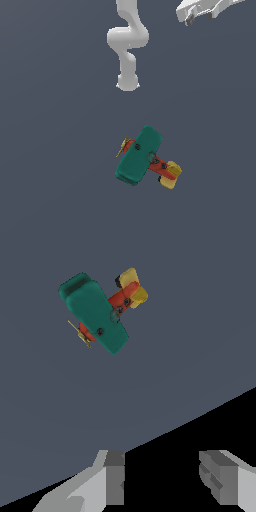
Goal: Pick up the object and move it to a goal position.
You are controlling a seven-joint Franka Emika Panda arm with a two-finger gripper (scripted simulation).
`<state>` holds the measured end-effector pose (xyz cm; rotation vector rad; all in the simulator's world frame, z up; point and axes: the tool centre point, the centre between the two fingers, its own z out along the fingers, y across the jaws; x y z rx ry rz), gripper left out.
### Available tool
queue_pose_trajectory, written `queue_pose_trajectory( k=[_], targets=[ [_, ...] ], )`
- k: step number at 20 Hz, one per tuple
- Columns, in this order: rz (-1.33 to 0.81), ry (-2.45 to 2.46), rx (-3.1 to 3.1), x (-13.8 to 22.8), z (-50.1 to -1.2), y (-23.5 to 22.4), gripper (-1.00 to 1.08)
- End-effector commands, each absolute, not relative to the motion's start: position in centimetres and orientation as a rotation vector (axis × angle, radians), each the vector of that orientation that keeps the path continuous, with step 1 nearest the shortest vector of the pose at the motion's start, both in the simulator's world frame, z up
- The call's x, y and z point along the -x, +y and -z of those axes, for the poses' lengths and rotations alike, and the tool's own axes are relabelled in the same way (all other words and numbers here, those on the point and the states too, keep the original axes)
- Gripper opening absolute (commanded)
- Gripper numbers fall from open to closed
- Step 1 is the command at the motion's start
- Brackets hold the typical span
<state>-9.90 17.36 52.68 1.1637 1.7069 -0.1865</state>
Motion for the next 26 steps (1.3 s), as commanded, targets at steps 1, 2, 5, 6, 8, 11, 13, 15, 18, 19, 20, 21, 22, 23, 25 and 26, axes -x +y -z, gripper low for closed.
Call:
queue_pose_trajectory(
  k=[1, 2, 5, 6, 8, 11, 13, 15, 18, 19, 20, 21, 22, 23, 25, 26],
  targets=[
    [0.236, 1.721, -1.095, 9.8, -52.3, 17.9, 0.28],
    [0.257, 1.726, -1.069, 9.8, -52.1, 18.2, 0.28],
    [0.319, 1.74, -0.989, 9.7, -51.5, 18.8, 0.28],
    [0.34, 1.745, -0.962, 9.6, -51.3, 19.0, 0.28],
    [0.382, 1.754, -0.909, 9.5, -50.8, 19.4, 0.28],
    [0.448, 1.766, -0.83, 9.4, -49.9, 20.0, 0.28],
    [0.493, 1.773, -0.777, 9.2, -49.3, 20.3, 0.28],
    [0.538, 1.78, -0.724, 9.1, -48.7, 20.6, 0.28],
    [0.608, 1.789, -0.645, 8.9, -47.7, 21.1, 0.28],
    [0.631, 1.792, -0.618, 8.8, -47.3, 21.2, 0.28],
    [0.655, 1.794, -0.592, 8.7, -46.9, 21.3, 0.28],
    [0.679, 1.797, -0.565, 8.6, -46.5, 21.4, 0.28],
    [0.702, 1.799, -0.539, 8.5, -46.1, 21.5, 0.28],
    [0.726, 1.802, -0.512, 8.4, -45.7, 21.6, 0.28],
    [0.775, 1.806, -0.459, 8.2, -44.8, 21.8, 0.28],
    [0.799, 1.808, -0.433, 8.1, -44.4, 21.9, 0.28]
  ],
)
